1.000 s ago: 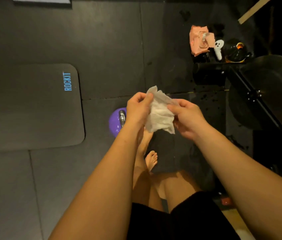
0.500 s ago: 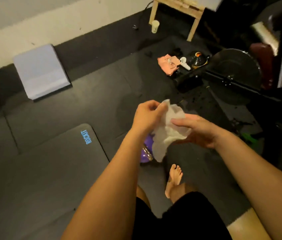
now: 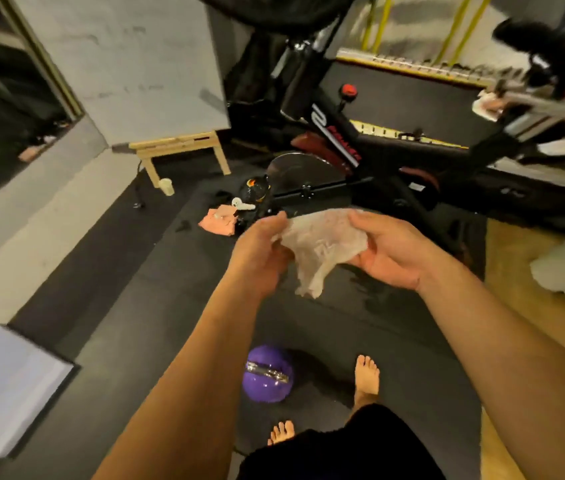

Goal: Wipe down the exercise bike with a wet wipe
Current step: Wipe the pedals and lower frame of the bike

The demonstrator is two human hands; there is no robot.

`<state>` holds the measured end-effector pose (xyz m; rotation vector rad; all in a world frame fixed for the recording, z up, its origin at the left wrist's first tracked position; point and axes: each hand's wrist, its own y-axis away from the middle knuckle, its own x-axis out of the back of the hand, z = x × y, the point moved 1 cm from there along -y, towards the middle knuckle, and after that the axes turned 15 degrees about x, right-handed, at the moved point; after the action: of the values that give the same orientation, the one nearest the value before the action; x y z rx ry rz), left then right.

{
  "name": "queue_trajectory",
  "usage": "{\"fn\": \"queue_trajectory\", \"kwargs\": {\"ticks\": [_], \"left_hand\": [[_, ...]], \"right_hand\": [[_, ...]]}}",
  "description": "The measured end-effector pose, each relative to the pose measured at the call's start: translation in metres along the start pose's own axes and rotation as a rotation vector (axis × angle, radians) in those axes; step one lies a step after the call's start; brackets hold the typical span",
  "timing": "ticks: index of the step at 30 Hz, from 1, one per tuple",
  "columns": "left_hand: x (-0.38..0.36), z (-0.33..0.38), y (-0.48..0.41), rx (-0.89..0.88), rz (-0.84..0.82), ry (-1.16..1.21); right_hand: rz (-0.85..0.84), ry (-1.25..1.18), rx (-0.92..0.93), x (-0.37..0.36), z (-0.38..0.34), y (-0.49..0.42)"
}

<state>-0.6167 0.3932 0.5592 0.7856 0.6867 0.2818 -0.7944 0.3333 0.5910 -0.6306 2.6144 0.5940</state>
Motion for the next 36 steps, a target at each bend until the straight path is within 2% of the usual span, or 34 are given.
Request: {"fn": "queue_trajectory", "kwargs": {"ticks": [1,3,6,7,11,13,18,21,24,27,32,36], "left_hand": [[-0.019,0.004,-0.007,-0.027,-0.039,0.083],[-0.057,0.004,-0.013,0.005,-0.153,0.058],[-0.112,-0.009,-0.025,0.083,-0.174,-0.403],[-0.121,-0.012,-0.032,0.043,-0.173,-0.476],[-0.191,-0.014,-0.062,-0.241,-0.043,-0.467],[-0.238,-0.017,-0.079,-0.346,-0.065,-0.615],[-0.347,-0.024,-0.112,-0.397,-0.207,-1.020],[-0.394,-0.031,-0.129,-0.456,-0.183,-1.262],[-0.428,-0.034,-0.147,-0.541,-0.181,-1.283],[-0.459,-0.032,-0.171,-0.571,-0.200,-1.262],[-0.512,-0.041,-0.208,-0.412,-0.381,-1.206],[-0.566,-0.049,-0.224,-0.410,-0.509,-1.212]], "right_hand": [[0.053,-0.017,0.044,0.013,-0.008,0.005],[0.158,-0.068,0.119,0.040,-0.021,0.016],[0.288,-0.111,0.225,0.084,-0.043,0.033],[0.317,-0.103,0.242,0.094,-0.048,0.036],[0.443,-0.053,0.297,0.151,-0.082,0.044],[0.530,-0.054,0.341,0.186,-0.102,0.042],[0.833,-0.002,0.509,0.263,-0.158,0.036],[0.854,0.093,0.565,0.294,-0.187,0.040],[0.881,0.225,0.518,0.321,-0.208,0.041],[0.914,0.195,0.458,0.349,-0.221,0.042],[1.051,0.242,0.345,0.393,-0.244,0.050],[1.194,0.225,0.324,0.423,-0.283,0.055]]}}
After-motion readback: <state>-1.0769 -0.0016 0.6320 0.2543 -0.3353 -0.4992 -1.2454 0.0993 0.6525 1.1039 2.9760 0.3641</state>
